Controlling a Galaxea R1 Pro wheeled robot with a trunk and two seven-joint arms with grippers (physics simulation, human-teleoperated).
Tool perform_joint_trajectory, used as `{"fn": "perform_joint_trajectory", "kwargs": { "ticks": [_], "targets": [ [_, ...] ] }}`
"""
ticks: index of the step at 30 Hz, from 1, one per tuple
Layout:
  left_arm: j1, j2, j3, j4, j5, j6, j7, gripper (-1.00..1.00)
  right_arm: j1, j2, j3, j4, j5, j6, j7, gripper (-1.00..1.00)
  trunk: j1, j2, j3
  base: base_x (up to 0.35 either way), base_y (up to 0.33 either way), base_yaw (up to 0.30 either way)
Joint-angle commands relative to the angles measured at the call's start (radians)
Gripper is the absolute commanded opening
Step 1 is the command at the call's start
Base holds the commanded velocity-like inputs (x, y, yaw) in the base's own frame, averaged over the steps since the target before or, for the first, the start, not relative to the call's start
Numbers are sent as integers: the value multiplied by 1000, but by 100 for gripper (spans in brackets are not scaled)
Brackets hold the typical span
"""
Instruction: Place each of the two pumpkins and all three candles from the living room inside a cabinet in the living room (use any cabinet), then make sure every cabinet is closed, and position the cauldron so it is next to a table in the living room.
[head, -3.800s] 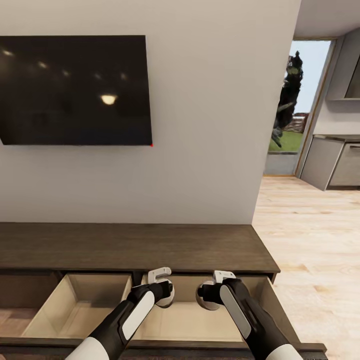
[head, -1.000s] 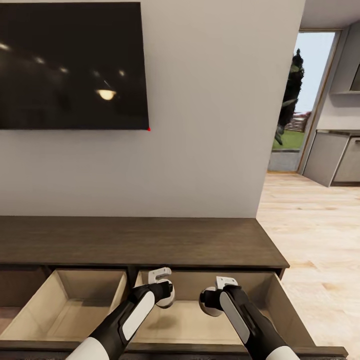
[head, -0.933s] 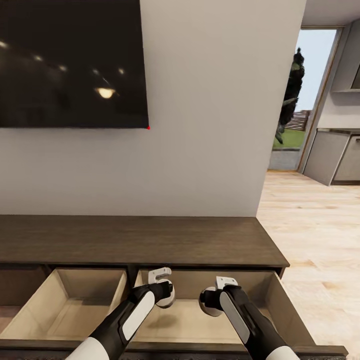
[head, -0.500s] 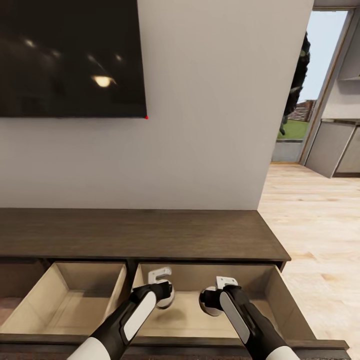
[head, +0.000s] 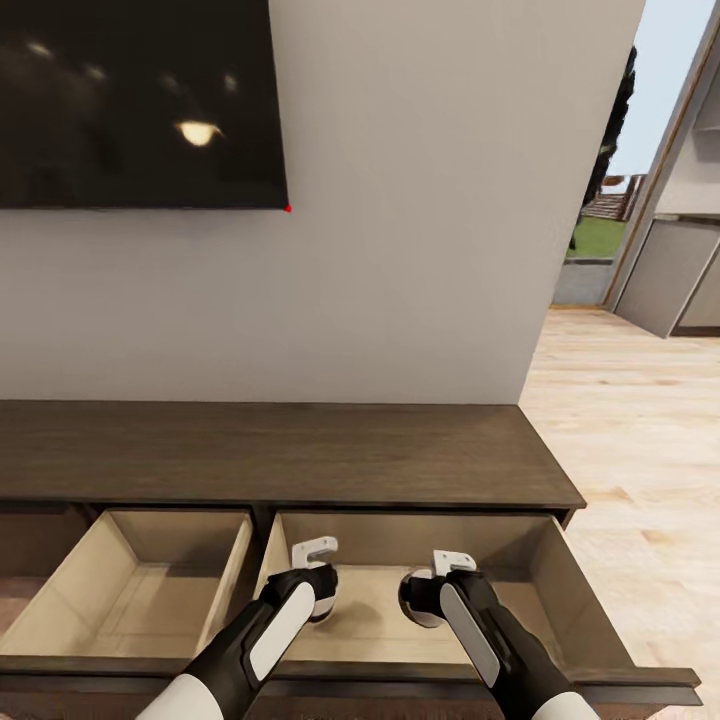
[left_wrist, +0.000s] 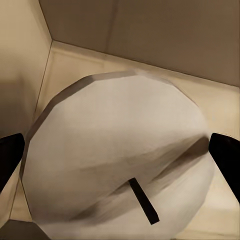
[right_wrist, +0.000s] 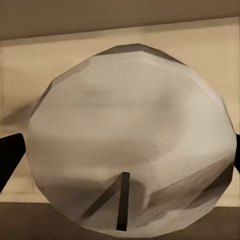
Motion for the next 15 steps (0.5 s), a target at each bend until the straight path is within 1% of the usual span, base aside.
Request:
{"fn": "perform_joint_trajectory", "kwargs": {
  "ticks": [1,15],
  "targets": [
    [-1,0,-3,-2,7,1,8,-100,-1,0,2,-1,-12,0,-11,-100,0,-1,-5,0,0,0],
    [-1,0,-3,-3,8,1,-1,-100,-1,0,2,0,-12,0,-11,-100,6,-4,-59,0,0,0]
  ]
}}
